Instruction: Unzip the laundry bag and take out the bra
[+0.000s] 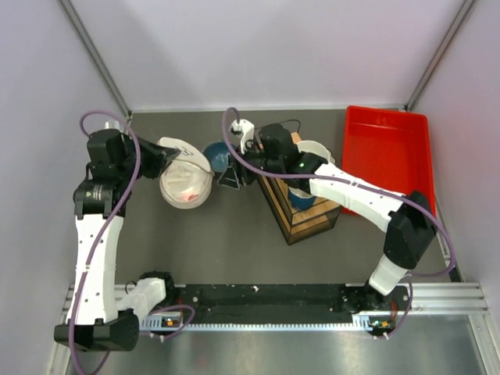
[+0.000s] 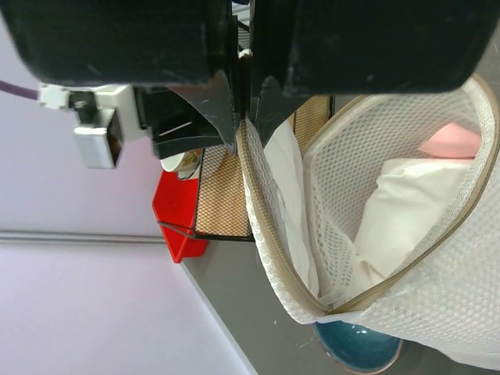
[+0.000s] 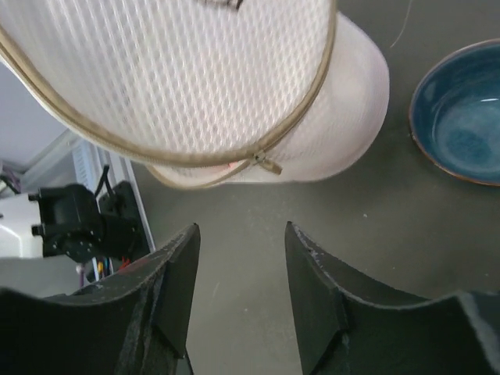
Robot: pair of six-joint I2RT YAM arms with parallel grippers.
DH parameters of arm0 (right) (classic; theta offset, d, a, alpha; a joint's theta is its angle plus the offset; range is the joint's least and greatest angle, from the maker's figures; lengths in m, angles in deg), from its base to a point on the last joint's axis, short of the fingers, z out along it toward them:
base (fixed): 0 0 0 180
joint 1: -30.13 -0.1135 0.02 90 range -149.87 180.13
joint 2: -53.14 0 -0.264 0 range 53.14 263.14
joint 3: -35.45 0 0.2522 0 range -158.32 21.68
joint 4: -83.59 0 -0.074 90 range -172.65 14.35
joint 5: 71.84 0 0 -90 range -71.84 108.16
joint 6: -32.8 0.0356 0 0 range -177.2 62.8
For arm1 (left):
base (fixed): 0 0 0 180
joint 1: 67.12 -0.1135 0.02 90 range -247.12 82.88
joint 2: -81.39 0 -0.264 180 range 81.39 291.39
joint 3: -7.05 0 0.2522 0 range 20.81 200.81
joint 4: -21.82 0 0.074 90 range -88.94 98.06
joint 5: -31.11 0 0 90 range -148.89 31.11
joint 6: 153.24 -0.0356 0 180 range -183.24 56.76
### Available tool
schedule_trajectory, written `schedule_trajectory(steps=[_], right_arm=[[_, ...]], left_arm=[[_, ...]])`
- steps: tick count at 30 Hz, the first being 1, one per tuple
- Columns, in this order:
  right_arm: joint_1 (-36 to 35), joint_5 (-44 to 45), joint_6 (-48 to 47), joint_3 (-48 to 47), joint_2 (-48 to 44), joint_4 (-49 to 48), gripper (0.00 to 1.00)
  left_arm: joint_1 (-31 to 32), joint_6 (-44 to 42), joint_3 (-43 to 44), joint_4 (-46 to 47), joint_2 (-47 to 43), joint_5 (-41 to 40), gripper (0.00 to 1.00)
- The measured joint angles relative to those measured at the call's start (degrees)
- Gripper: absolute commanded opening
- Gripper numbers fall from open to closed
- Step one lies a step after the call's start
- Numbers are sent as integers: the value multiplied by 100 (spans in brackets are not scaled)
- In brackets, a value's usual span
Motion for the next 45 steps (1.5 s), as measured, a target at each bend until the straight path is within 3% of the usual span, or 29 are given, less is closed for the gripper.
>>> schedule_trajectory(steps=[6, 9, 13, 25, 45], right_arm=[[-4, -627, -796, 87, 181, 11, 51], [-4, -826, -1128, 79, 269, -33, 48], [-4, -916, -1517, 72, 472, -208, 42], [-7, -697, -2636, 337, 520, -839, 41], [-7, -796, -2743, 337, 302, -835, 30]], left_arm=[[0, -199, 256, 24, 304, 343, 0], [0, -269, 258, 20, 358, 479, 0], [0, -304, 289, 20, 369, 629, 0], [-4, -444, 326, 42, 369, 796, 0], [-7, -507, 326, 103, 409, 957, 0]])
